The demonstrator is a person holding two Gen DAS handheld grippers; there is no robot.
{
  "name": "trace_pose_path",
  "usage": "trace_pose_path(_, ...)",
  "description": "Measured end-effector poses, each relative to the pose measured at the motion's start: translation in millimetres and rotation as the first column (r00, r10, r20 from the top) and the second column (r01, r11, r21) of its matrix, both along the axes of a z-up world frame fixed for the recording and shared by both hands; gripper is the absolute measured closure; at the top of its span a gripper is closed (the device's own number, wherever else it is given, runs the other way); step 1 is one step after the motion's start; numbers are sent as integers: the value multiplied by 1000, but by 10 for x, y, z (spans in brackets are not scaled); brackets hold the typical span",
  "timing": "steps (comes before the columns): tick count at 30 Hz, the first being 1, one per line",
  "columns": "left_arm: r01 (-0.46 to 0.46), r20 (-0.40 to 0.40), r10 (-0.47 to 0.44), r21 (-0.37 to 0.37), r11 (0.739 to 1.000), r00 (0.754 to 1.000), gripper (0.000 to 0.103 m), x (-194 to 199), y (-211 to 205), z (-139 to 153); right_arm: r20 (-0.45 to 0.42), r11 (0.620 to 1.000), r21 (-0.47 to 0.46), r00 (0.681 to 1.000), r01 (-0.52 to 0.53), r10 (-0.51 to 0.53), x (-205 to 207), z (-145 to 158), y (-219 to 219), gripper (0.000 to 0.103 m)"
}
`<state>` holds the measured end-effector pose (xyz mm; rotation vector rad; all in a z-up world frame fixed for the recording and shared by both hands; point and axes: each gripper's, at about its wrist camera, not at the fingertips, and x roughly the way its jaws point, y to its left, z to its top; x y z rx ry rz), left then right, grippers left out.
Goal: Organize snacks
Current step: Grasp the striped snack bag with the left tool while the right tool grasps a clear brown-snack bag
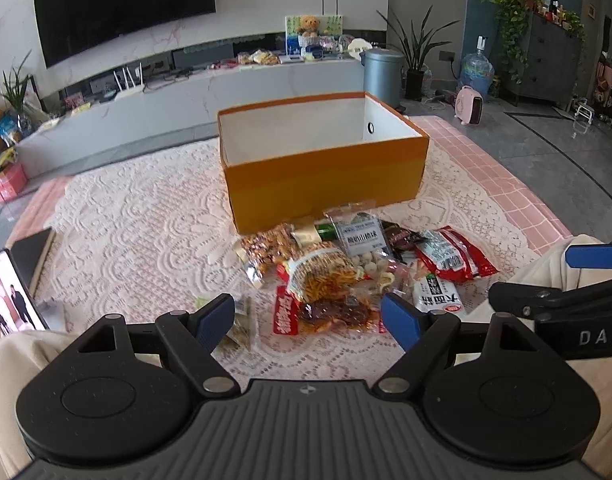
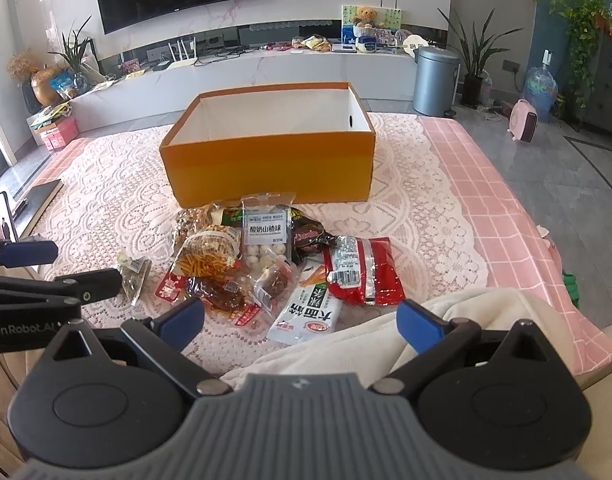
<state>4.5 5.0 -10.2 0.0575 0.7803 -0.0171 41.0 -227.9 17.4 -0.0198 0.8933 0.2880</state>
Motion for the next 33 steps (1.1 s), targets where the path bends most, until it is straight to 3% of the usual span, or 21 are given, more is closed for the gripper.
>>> trace_pose_path(5, -5, 1, 5, -60, 998, 1000, 20, 34, 130, -11, 72, 999, 33, 997, 13, -16, -6, -11, -72, 4)
trace_pose_path(7, -6, -10, 5, -76, 997, 1000, 33, 58, 177, -54, 96, 1000, 20, 995, 15, -17, -4, -33, -68, 4)
trace_pose_path(10, 15, -9, -16, -100, 995, 1000, 37, 81, 222, -124, 126, 1000, 12, 992, 12, -14, 0, -90, -51, 4)
trace_pose_path(16, 41, -8, -43, -163, 986, 999, 42, 162, 244, -256, 34, 999, 21, 999, -32, 31, 166, -309, 45, 12)
trace_pose_path(20, 27, -13, -30, -178, 984, 999, 41, 271, 258, -301, 16, 999, -7, 999, -49, 49, 306, -420, 131, 16)
trace_pose_path(22, 7, -21, -11, -189, 982, 1000, 26, 347, 287, -304, 7, 998, -19, 998, -61, 61, 373, -458, 163, 21)
trace_pose_path(27, -22, -79, 3, -238, 971, 997, 25, 578, 354, -281, 10, 995, -49, 996, -89, 90, 590, -513, 242, 21)
trace_pose_path(32, -17, -96, -5, -230, 973, 995, 20, 766, 312, -338, -31, 994, -44, 994, -102, 100, 846, -664, 354, 21)
trace_pose_path(33, -16, -106, -9, -230, 973, 994, 20, 805, 307, -372, -40, 993, -36, 994, -108, 106, 881, -704, 384, 26)
